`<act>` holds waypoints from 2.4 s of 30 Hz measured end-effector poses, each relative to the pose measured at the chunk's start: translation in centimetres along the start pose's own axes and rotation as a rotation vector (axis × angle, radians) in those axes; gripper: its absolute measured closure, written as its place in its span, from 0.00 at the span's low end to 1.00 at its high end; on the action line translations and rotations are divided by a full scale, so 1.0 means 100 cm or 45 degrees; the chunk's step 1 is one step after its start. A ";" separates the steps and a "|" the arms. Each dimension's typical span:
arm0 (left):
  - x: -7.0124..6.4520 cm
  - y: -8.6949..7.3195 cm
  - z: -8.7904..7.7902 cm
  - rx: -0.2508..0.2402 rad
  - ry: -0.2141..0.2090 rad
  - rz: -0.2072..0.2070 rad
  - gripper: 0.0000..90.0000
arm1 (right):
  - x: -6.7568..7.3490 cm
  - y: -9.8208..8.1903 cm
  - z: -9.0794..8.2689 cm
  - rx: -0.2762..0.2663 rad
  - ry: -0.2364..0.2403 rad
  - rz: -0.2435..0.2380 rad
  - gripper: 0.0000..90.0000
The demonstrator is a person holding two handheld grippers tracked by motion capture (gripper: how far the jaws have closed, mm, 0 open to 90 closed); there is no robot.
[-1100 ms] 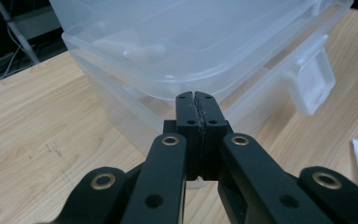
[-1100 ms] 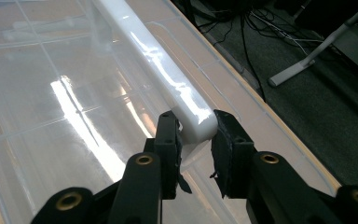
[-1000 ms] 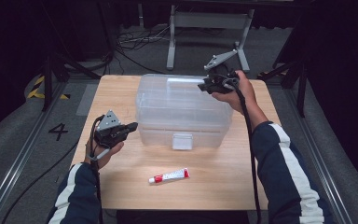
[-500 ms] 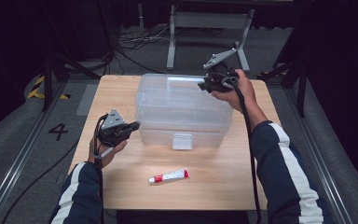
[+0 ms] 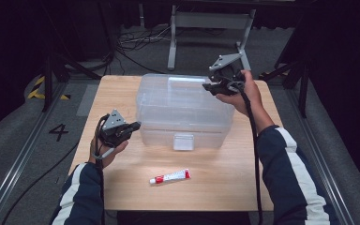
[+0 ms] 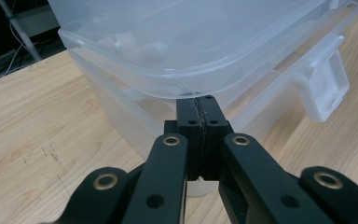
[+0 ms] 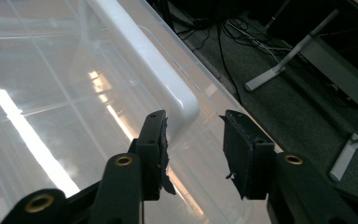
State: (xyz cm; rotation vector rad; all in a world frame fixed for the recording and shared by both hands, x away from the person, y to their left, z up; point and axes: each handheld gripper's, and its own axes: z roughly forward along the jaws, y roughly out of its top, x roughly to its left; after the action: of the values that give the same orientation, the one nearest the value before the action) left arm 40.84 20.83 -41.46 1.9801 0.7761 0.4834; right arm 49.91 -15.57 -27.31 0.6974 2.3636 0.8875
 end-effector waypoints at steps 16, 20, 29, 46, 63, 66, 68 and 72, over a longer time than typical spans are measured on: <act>-0.001 0.001 0.001 0.005 0.004 0.008 1.00 | -0.033 -0.068 -0.051 -0.185 -0.094 0.085 0.54; -0.001 0.002 0.001 0.004 0.008 0.009 1.00 | -0.040 -0.095 -0.059 -0.205 -0.125 0.124 0.52; -0.001 0.004 0.000 -0.013 0.001 -0.008 1.00 | -0.033 -0.142 -0.044 -0.117 -0.118 0.101 0.49; -0.001 0.009 -0.001 -0.030 0.012 -0.005 1.00 | -0.011 -0.179 -0.002 -0.089 -0.013 0.109 0.45; 0.000 0.010 0.000 -0.017 0.019 0.007 0.99 | -0.012 -0.181 -0.003 -0.221 0.027 0.162 0.44; 0.000 0.010 0.000 -0.018 0.017 0.008 0.98 | -0.008 -0.181 -0.003 -0.235 0.014 0.140 0.45; -0.001 0.010 -0.001 -0.017 0.012 0.009 0.94 | -0.008 -0.181 -0.004 -0.237 0.007 0.139 0.45; -0.004 0.011 0.000 -0.010 0.005 0.027 0.84 | -0.006 -0.181 -0.005 -0.253 -0.024 0.122 0.46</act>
State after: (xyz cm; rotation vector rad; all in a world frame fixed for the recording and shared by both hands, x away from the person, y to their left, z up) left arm 40.92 20.12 -40.57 1.9829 0.7554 0.5026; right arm 44.99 -28.01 -39.51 0.7390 2.2030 1.1337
